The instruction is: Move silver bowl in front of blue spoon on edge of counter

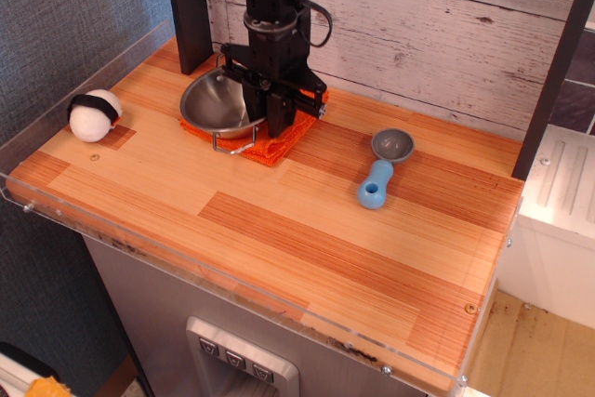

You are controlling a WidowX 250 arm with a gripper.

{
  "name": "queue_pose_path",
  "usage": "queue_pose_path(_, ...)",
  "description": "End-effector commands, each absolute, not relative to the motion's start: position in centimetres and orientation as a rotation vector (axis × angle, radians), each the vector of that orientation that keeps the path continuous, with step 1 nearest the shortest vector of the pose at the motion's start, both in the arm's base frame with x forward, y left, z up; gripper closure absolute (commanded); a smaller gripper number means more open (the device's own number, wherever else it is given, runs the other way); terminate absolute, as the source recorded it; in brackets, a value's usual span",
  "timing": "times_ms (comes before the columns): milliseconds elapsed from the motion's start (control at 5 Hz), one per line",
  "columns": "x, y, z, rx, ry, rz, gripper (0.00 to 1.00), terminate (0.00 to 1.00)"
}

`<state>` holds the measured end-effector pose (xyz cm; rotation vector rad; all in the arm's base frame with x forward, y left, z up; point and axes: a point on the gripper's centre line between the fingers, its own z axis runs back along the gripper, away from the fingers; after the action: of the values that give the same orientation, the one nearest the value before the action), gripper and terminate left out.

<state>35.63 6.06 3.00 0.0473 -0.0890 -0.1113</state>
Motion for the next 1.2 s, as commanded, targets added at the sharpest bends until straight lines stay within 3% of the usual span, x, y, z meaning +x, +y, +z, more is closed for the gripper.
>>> queue_pose_path(0, 35.1, 8.6, 8.8, 0.062, -0.208, -0.062, 1.0, 0.0)
queue_pose_path(400, 30.6, 8.6, 13.8, 0.033, -0.188, -0.026, 1.0, 0.0)
queue_pose_path(600, 28.1, 6.2, 13.7, -0.012, -0.166, -0.064, 1.0, 0.0)
queue_pose_path(1000, 25.5, 0.4, 10.7, 0.03, -0.082, -0.185, 1.0, 0.0)
